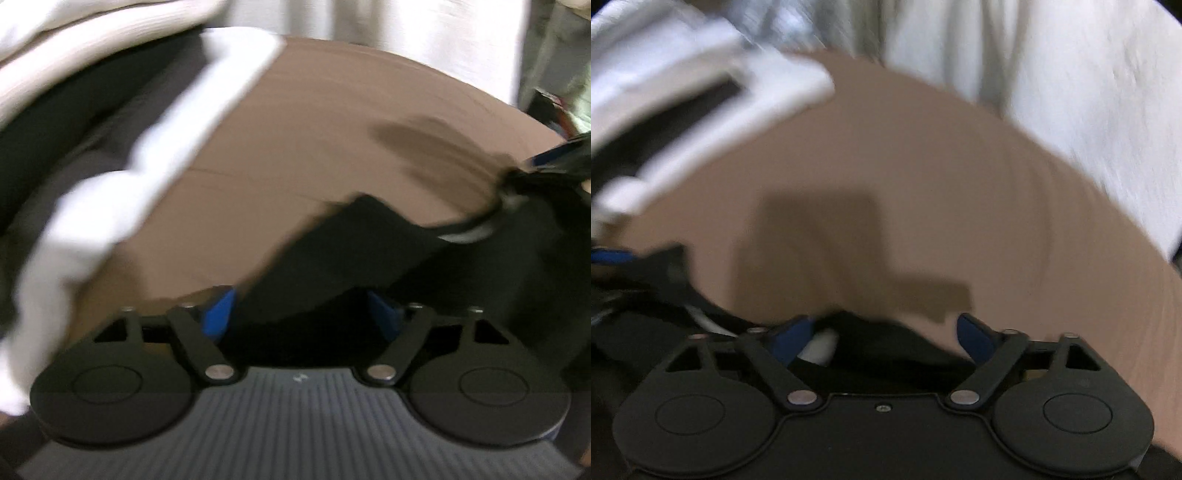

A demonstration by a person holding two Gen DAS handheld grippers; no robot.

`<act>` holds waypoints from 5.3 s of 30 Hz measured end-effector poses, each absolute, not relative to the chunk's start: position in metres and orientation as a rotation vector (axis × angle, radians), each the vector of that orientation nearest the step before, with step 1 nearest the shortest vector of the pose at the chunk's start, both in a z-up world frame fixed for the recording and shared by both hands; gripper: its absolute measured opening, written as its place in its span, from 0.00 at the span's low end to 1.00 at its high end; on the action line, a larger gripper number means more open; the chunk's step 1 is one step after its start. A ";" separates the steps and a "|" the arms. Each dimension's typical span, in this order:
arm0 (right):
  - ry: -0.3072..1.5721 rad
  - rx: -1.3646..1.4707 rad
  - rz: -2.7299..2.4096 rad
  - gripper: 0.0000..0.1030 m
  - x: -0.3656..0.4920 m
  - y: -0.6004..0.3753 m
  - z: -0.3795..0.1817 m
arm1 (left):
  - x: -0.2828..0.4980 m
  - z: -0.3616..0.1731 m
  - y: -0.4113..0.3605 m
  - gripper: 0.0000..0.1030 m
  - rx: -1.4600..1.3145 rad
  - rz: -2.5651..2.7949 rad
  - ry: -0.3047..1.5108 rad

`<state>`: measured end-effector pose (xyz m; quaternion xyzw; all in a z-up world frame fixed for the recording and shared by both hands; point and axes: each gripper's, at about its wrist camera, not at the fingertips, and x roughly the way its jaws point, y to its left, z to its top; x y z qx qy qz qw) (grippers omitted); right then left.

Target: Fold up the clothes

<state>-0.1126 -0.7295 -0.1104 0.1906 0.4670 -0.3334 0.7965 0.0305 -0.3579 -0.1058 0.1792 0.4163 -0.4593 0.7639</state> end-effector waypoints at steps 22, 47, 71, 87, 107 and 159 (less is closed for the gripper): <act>0.532 0.040 -1.079 0.66 -0.143 -0.708 -0.034 | 0.035 -0.030 -0.455 0.48 0.568 -0.644 0.468; 0.556 0.977 -0.828 0.78 -0.356 -0.646 -0.138 | -0.174 -0.101 -0.307 0.83 0.669 -1.102 0.768; 0.887 0.375 -1.085 0.16 -0.315 -0.618 -0.122 | -0.167 -0.092 -0.286 0.12 0.364 -1.046 0.832; 0.782 0.682 -1.156 0.29 -0.393 -0.574 -0.095 | -0.176 -0.092 -0.268 0.43 0.420 -1.016 1.157; 0.627 1.140 -0.951 0.65 -0.449 -0.607 -0.121 | -0.168 -0.030 -0.314 0.16 0.447 -1.104 0.728; 0.694 0.359 -0.574 0.04 -0.269 -0.537 -0.110 | -0.117 -0.064 -0.275 0.65 -0.164 -1.074 0.804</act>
